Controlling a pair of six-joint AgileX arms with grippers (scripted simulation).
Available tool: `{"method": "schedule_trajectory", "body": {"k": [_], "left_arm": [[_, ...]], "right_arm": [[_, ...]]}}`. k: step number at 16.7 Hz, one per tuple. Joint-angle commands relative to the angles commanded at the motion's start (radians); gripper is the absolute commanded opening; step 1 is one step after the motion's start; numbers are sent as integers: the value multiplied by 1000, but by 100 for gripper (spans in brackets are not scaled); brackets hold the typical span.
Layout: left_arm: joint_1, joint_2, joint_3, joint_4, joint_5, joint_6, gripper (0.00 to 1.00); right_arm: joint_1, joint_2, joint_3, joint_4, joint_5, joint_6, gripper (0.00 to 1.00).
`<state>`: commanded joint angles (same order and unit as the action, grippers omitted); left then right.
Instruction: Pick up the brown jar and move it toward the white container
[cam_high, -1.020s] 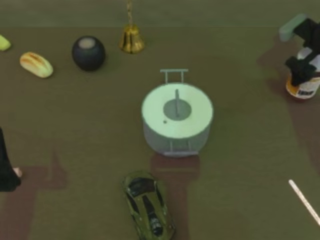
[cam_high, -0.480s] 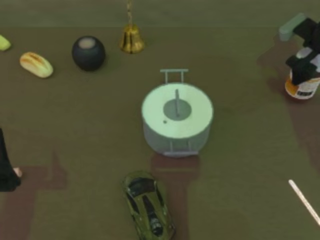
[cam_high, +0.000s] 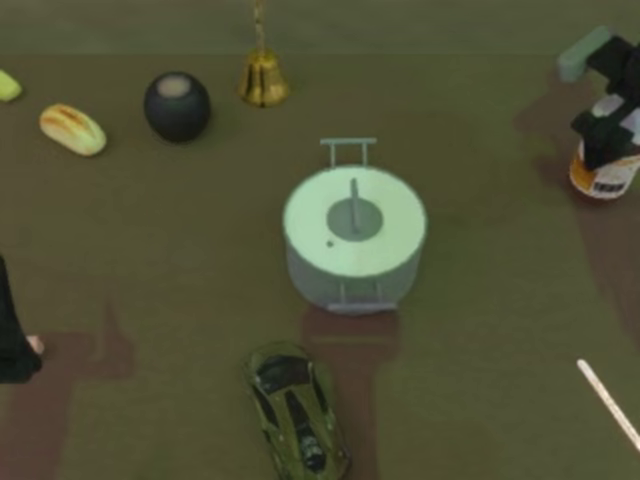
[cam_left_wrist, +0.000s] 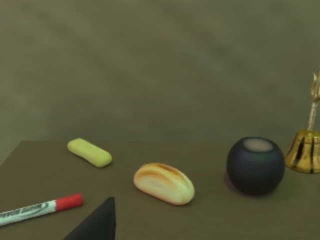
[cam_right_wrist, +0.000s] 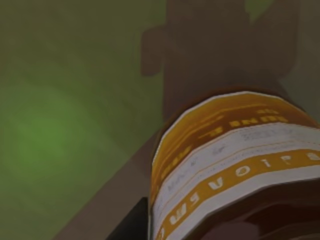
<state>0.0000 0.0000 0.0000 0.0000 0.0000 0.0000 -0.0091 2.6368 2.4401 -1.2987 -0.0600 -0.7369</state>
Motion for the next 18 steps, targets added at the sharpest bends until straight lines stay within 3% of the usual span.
{"method": "schedule_trajectory", "body": {"k": [5, 13, 18], "left_arm": [[0, 0, 0, 0, 0, 0, 100], [0, 0, 0, 0, 0, 0, 100], [0, 0, 0, 0, 0, 0, 100]], "right_arm": [[0, -71, -72, 3, -1, 2, 0], [8, -491, -496, 9, -6, 3, 0], [11, -547, -553, 6, -6, 0, 0]]}}
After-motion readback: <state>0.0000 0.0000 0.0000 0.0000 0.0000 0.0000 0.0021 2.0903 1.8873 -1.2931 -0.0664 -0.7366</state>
